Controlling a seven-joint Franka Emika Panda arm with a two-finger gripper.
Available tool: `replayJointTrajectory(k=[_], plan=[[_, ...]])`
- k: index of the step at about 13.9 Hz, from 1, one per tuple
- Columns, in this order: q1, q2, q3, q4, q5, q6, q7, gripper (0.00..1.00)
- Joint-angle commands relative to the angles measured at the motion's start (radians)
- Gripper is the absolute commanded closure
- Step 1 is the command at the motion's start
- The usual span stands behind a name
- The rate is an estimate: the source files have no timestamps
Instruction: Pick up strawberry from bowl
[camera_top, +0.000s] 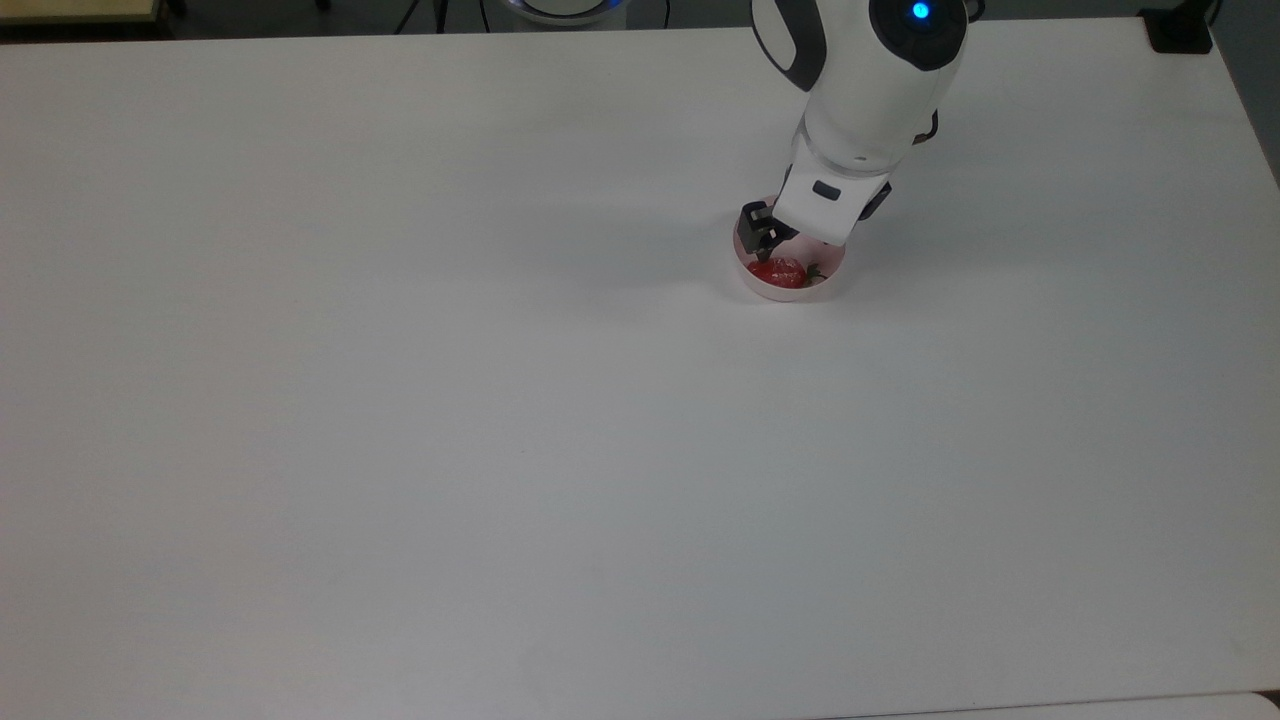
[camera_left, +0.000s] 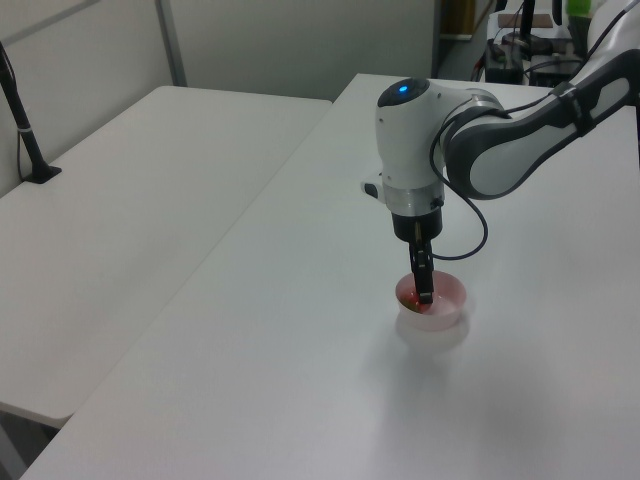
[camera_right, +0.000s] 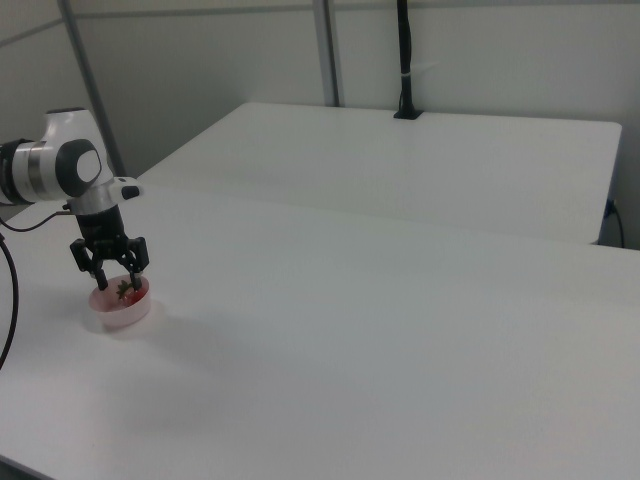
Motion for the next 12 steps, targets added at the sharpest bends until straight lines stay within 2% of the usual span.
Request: replayJointTrajectory(k=[1, 12], plan=[[0.011, 0.005, -0.006, -0.002, -0.022, -0.007, -0.018, 0.25], [0.014, 0.046, -0.007, -0.010, -0.050, 0.042, -0.049, 0.26]])
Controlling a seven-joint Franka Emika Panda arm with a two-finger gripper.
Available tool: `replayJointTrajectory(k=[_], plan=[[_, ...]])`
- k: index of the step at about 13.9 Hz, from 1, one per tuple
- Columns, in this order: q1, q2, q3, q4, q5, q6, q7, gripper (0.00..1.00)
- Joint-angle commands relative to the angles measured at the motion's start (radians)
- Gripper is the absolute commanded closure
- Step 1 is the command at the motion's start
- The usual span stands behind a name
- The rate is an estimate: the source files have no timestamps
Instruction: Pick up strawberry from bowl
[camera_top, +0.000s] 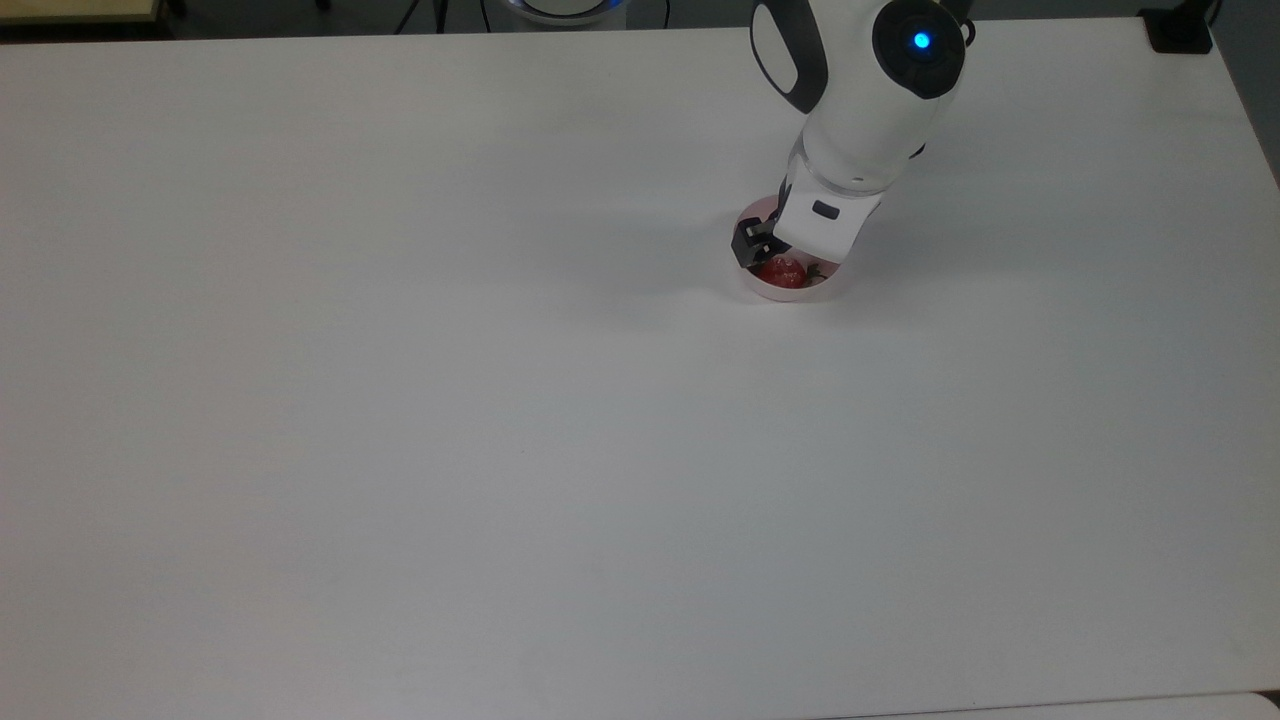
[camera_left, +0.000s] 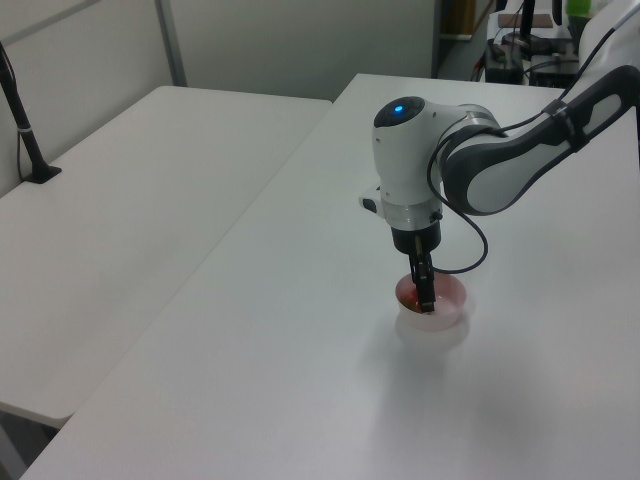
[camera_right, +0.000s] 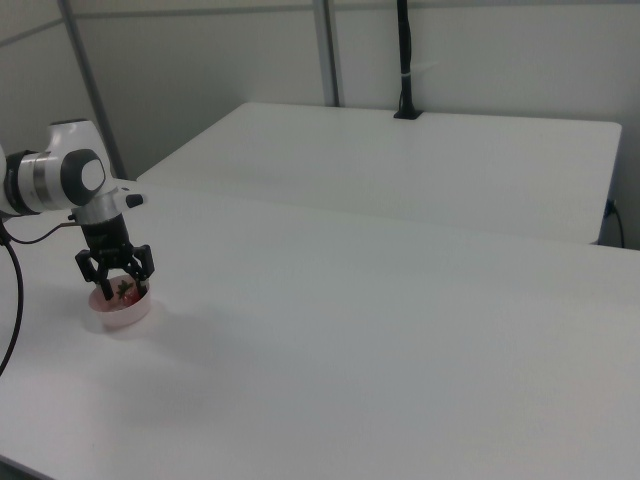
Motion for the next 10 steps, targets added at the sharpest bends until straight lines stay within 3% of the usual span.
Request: replayJointTrajectory(k=[1, 4, 10], plan=[[0.014, 0.018, -0.006, -0.010, -0.014, 0.030, -0.017, 0.27], [0.021, 0.021, -0.006, -0.010, -0.014, 0.032, -0.015, 0.32], [0.020, 0.015, -0.006, -0.008, -0.026, 0.030, -0.018, 0.74]])
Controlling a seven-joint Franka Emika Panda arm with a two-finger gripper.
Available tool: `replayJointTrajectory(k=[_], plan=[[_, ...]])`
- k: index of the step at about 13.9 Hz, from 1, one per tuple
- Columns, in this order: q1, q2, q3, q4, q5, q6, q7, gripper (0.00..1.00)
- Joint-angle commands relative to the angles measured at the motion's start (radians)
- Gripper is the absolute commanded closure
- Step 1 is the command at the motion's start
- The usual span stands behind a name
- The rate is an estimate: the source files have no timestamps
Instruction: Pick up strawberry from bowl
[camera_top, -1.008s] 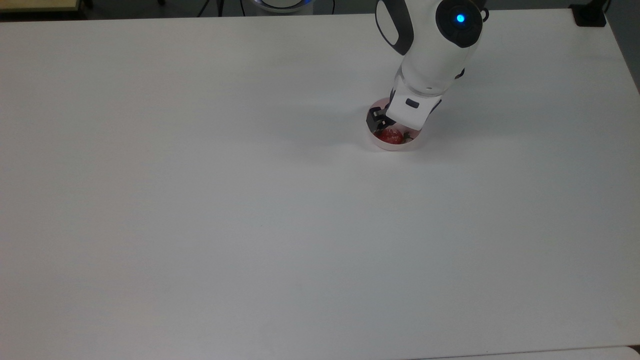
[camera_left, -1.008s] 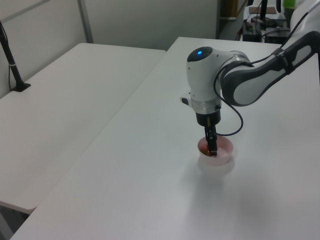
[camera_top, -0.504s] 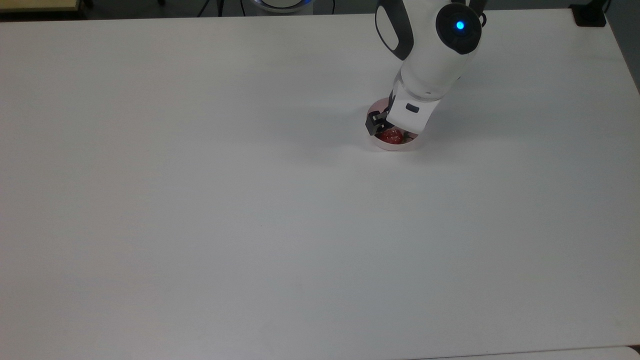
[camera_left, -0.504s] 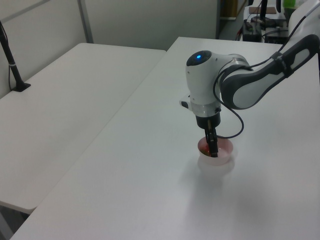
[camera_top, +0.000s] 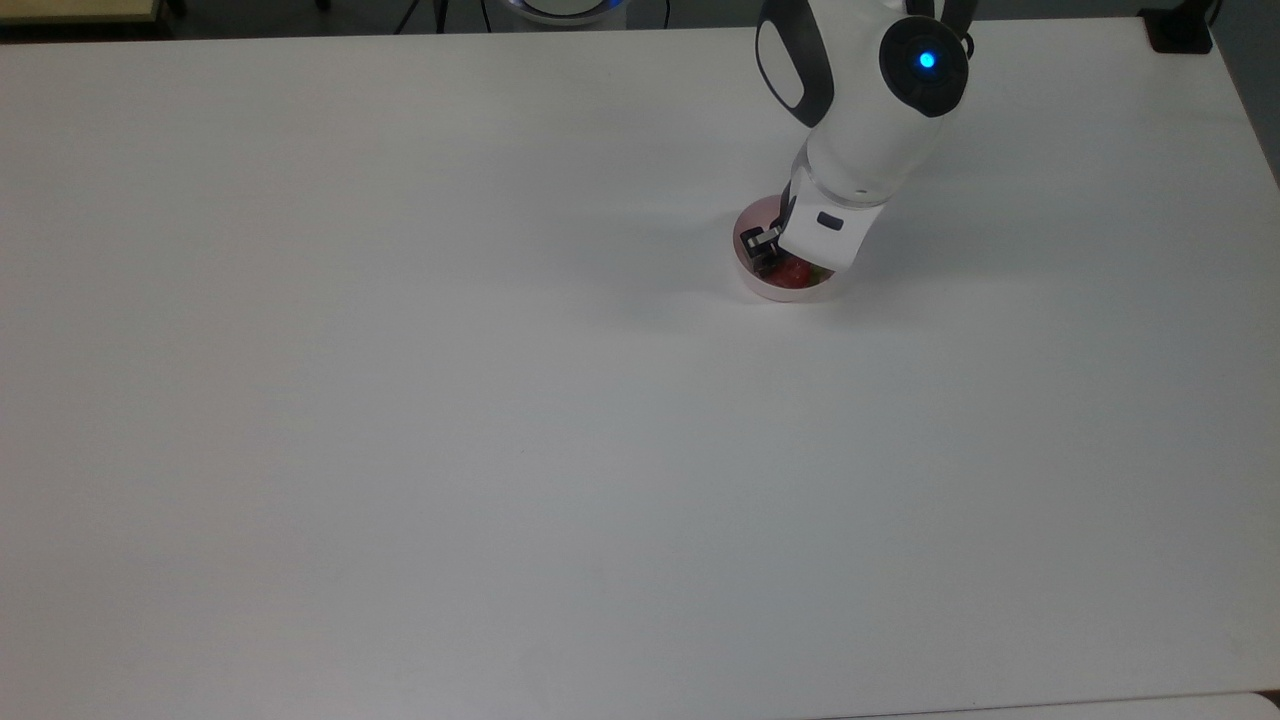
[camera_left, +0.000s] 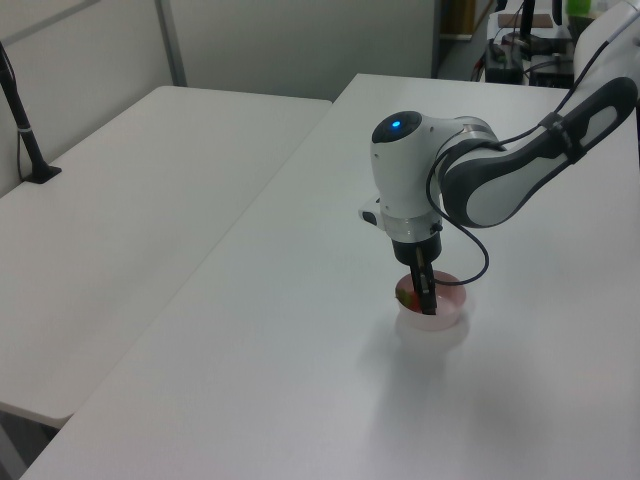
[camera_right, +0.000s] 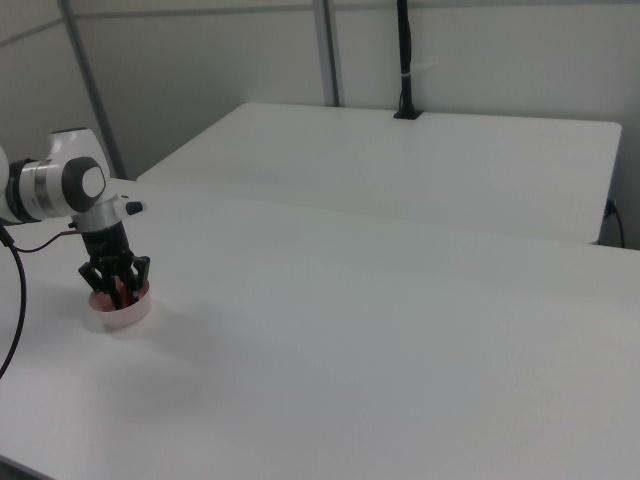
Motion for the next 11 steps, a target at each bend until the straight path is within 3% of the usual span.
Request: replayJointTrajectory(k=[1, 2, 6, 11], plan=[[0.010, -0.014, -0.006, -0.009, -0.013, 0.026, -0.015, 0.80], [0.010, -0.014, -0.006, -0.009, -0.013, 0.026, -0.015, 0.85], [0.010, -0.020, -0.006, -0.008, -0.013, 0.024, -0.015, 0.85], [0.009, -0.035, -0.006, -0.008, -0.011, 0.015, -0.015, 1.00]])
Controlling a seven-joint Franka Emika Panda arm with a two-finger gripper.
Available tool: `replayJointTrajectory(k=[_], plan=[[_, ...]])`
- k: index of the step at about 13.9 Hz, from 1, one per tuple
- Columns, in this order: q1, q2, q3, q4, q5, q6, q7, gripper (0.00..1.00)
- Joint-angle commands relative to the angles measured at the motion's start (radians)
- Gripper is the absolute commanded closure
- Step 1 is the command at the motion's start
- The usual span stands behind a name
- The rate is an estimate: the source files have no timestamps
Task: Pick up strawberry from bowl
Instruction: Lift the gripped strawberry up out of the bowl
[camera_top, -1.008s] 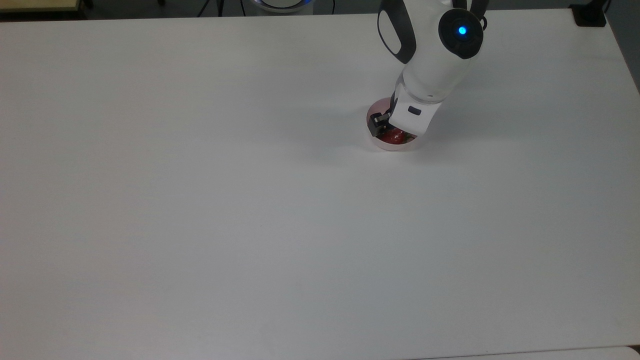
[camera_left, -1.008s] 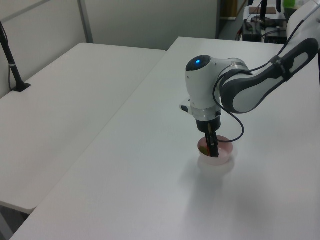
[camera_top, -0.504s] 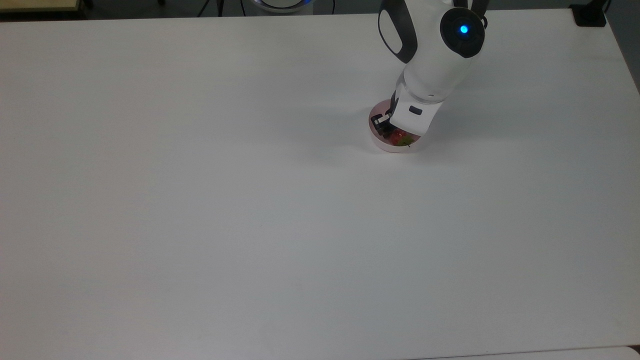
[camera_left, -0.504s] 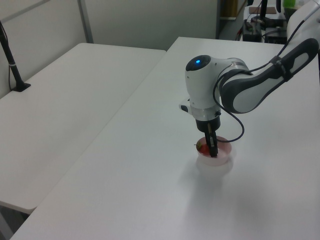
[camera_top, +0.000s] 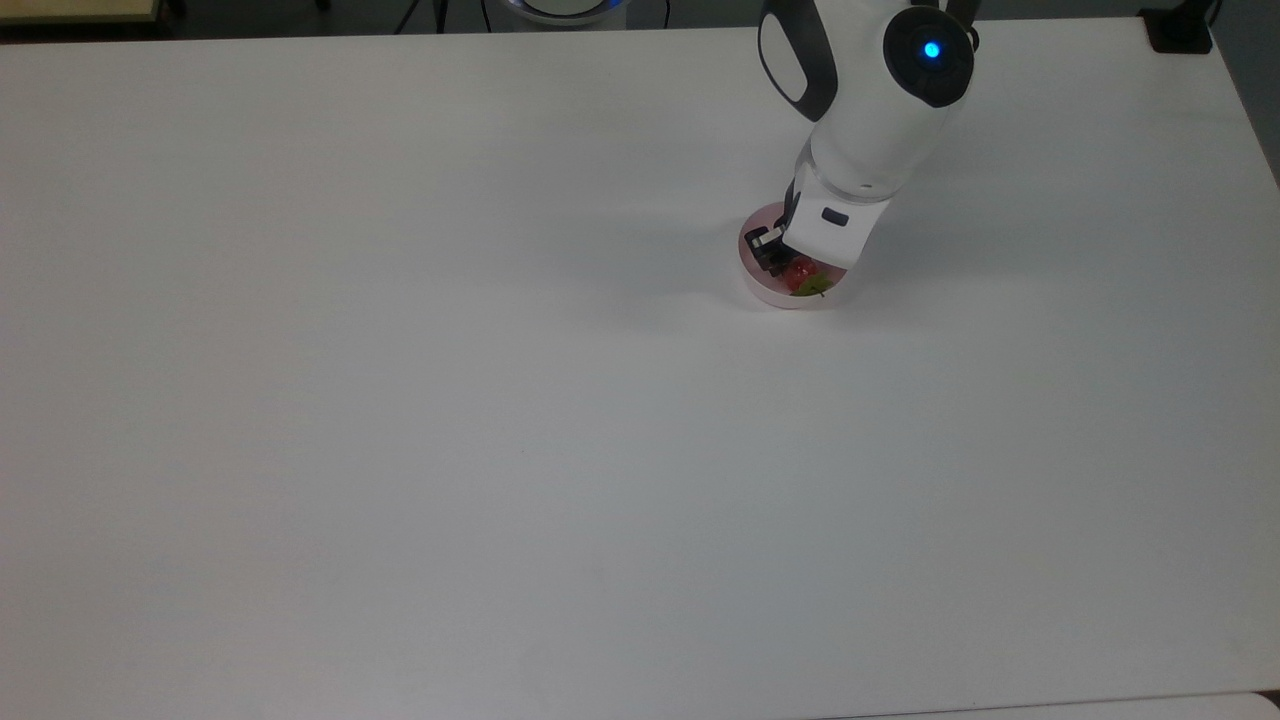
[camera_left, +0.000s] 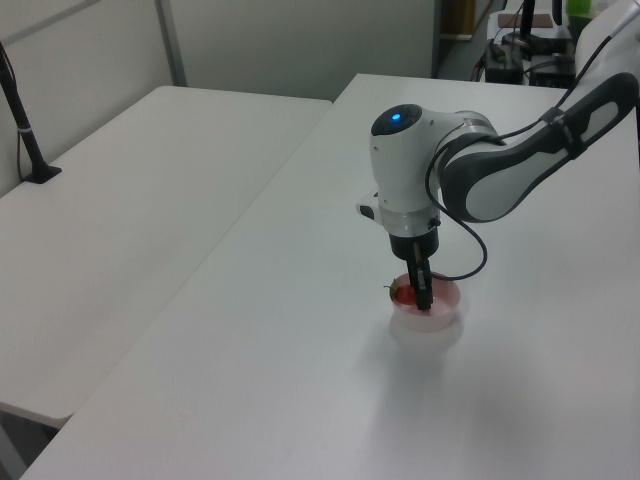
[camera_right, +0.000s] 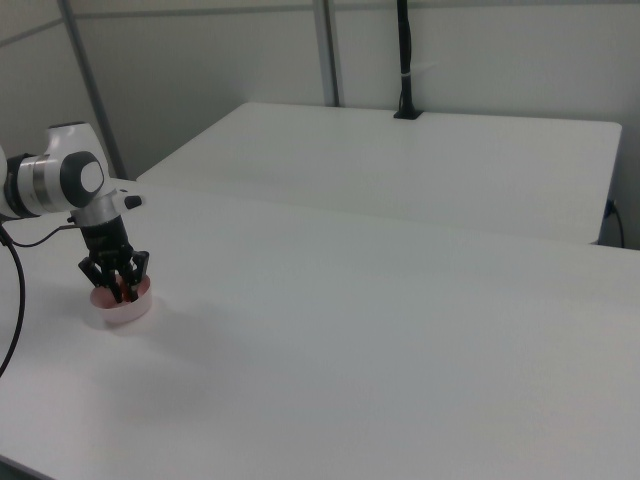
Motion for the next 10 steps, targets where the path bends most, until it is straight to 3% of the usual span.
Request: replayJointTrajectory(k=[1, 10], plan=[[0.009, -0.031, -0.006, -0.021, -0.011, 0.015, -0.013, 1.00], [-0.020, -0.160, -0.018, -0.015, 0.023, -0.100, -0.067, 1.00]])
